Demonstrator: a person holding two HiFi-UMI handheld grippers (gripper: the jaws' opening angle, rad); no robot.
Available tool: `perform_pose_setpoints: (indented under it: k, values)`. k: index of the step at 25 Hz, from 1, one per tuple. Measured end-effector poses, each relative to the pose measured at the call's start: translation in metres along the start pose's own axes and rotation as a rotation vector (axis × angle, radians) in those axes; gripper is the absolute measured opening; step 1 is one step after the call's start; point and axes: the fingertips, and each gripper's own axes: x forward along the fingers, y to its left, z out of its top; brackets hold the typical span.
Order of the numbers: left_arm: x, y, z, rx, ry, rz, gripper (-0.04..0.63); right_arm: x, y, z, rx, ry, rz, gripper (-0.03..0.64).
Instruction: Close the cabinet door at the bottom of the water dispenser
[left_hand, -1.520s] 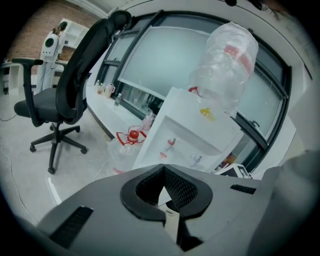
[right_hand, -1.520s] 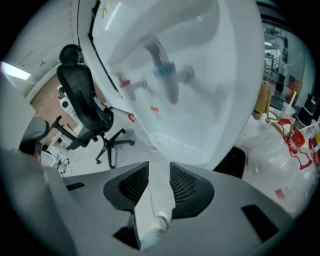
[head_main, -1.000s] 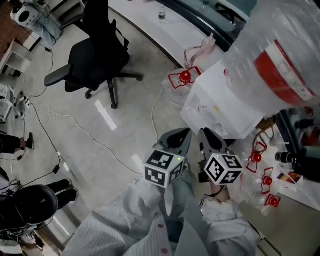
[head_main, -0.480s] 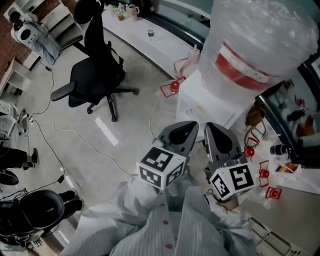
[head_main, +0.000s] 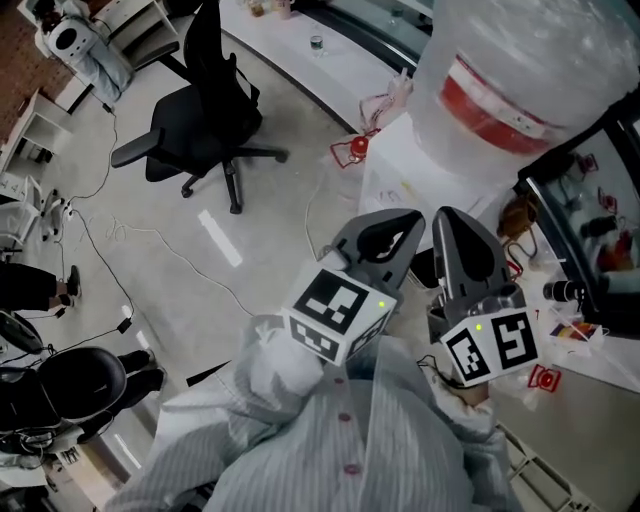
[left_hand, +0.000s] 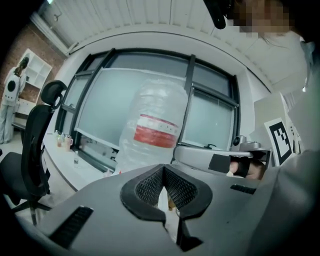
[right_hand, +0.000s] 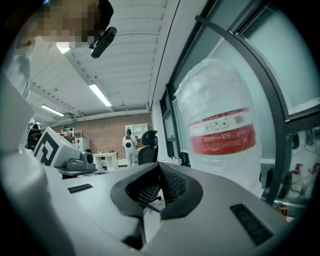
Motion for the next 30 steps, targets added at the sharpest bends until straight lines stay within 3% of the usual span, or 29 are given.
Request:
perform_pose_setpoints:
  k: [12, 16, 22, 27, 30]
  values:
    - [0.001, -0.005, 0.004, 0.048, -0.011, 0.009, 0.009, -0.005, 0.000, 0.003, -0.004, -0.007, -0.016, 0.014]
    - [0.005, -0.008, 0.003, 0.040, -0.009, -0.005, 0.009, -0.007, -0.003, 0.002, 0.003, -0.004, -0.025, 0.014]
    - [0.015, -0.009, 0.011, 0.122, -0.004, -0.026, 0.009, -0.009, -0.008, 0.003, 0.004, -0.003, -0.042, 0.014]
    - [0.019, -0.003, 0.024, 0.111, -0.040, -0.048, 0.009, -0.011, -0.011, 0.003, 0.007, 0.000, -0.046, 0.014]
    - [0.020, -0.006, 0.030, 0.145, -0.047, -0.080, 0.009, -0.011, -0.010, 0.003, 0.007, 0.004, -0.043, 0.014]
